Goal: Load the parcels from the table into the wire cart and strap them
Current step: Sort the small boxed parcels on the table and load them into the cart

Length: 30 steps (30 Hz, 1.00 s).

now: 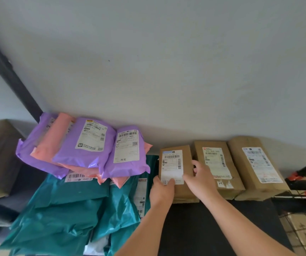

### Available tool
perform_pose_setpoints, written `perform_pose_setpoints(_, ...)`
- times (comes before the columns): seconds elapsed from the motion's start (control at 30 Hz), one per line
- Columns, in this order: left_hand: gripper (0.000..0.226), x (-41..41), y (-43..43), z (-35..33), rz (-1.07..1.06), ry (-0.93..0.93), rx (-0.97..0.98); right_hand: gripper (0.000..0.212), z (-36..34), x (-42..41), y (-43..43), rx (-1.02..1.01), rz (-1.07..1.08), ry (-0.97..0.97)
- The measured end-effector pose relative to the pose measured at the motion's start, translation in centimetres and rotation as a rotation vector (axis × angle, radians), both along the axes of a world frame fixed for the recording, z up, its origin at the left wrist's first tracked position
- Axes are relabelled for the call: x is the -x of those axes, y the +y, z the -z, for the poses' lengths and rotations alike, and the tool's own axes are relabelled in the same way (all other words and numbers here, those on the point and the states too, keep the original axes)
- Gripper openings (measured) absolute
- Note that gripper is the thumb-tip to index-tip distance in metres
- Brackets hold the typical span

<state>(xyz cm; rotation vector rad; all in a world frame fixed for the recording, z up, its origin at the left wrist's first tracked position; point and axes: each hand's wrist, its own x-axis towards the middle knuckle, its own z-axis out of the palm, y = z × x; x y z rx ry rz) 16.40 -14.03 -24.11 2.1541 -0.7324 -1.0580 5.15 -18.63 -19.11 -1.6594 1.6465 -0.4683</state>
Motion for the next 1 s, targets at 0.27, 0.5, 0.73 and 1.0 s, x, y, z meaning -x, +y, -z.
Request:
perform_pose_setpoints(0.27,0.039,0.5,2.6,-1.0,-0.101,0.0,0.05,0.062,-0.6,0.9,2.0,0.014,-0.039,-0.018)
perform_pose_setpoints(0.5,0.048,2.9,6.7,-1.9,-0.15,0.019,0.06,0.049,-1.4,3.9,5.8,0.036,-0.132,-0.122)
perform_pose_setpoints(0.73,0.044,7.8,13.2,-2.0,-0.465,0.303,0.16,0.057,-1.9,9.8,11.4,0.066,-0.225,-0.086)
perform_pose_setpoints(1.0,0.058,16.0,18.5,-2.5,-0.439,0.745,0.131,0.046,-2.2,18.9,15.7,0.023,-0.131,-0.17)
